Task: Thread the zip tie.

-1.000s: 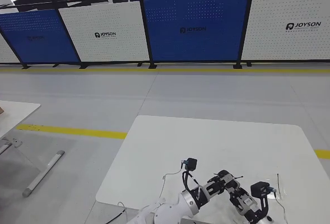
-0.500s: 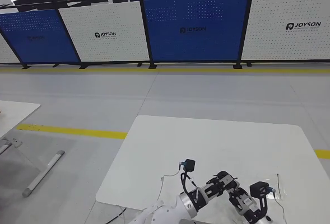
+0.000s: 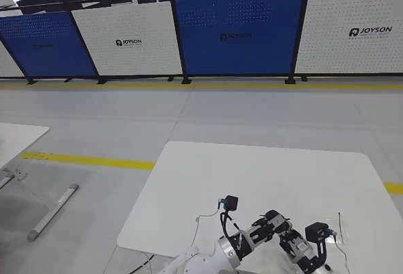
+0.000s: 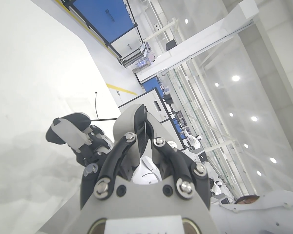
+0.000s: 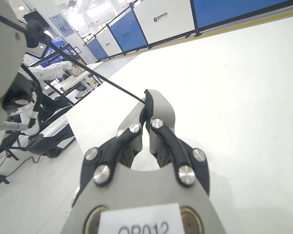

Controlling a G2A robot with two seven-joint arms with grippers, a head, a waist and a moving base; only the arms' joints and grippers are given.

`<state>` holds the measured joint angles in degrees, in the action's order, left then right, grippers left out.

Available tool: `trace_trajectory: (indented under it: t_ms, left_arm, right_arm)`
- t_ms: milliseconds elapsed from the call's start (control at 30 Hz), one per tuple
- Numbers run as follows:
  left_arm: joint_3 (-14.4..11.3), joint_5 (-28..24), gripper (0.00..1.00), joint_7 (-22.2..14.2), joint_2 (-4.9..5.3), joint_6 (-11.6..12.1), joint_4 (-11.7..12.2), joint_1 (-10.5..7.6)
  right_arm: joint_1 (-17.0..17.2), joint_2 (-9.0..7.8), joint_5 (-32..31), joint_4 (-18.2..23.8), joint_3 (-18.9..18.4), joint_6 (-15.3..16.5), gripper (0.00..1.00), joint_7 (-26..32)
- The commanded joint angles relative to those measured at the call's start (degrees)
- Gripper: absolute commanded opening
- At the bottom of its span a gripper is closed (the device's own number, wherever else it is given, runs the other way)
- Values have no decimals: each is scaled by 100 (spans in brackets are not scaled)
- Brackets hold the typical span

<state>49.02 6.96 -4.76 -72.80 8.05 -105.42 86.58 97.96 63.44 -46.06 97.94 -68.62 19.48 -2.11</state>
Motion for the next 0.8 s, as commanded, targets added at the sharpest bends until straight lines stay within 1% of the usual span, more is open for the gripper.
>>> trace_trajectory:
  t_ms: [0, 200, 233, 300, 367, 433, 467, 533, 600, 633, 667, 700, 767]
  left_arm:
    - [-4, 2, 0, 20, -2, -17, 13, -7]
    - [-5, -42, 0, 113, -16, -114, 101, -60]
    - [-6, -59, 0, 127, -20, -119, 118, -71]
    - [-7, -66, 0, 169, -26, -141, 150, -93]
    - [-11, -75, 0, 211, -34, -161, 183, -117]
    - [-10, -34, 0, 306, -43, -219, 221, -142]
    - [1, 9, 0, 386, -47, -270, 255, -161]
    - [-9, 100, 0, 604, -68, -404, 330, -197]
    - [-21, -59, 0, 646, -97, -455, 461, -276]
    - [-30, -80, 0, 671, -108, -470, 511, -308]
    - [-35, -127, 0, 705, -121, -484, 574, -341]
    - [-23, -148, 0, 757, -129, -497, 616, -361]
    - [9, -128, 0, 941, -142, -538, 674, -370]
  right_arm:
    - [2, -4, 36, 13, 8, 0, 0, -11]
    - [14, -33, 111, 46, 12, 0, 0, -54]
    - [16, -37, 117, 50, 14, 0, 2, -60]
    - [23, -47, 132, 61, 17, 0, 10, -76]
    - [30, -59, 148, 74, 19, 0, 22, -93]
    - [41, -72, 163, 90, 21, 0, 27, -122]
    - [47, -78, 173, 99, 22, 0, 32, -141]
    - [59, -89, 203, 114, 23, 0, 38, -187]
    - [73, -100, 269, 114, 11, 0, 49, -272]
    - [76, -105, 289, 111, 9, 0, 52, -299]
    - [81, -111, 328, 112, 1, 0, 63, -362]
    - [92, -115, 370, 119, -8, 0, 71, -424]
    - [133, -134, 462, 166, -40, 0, 78, -571]
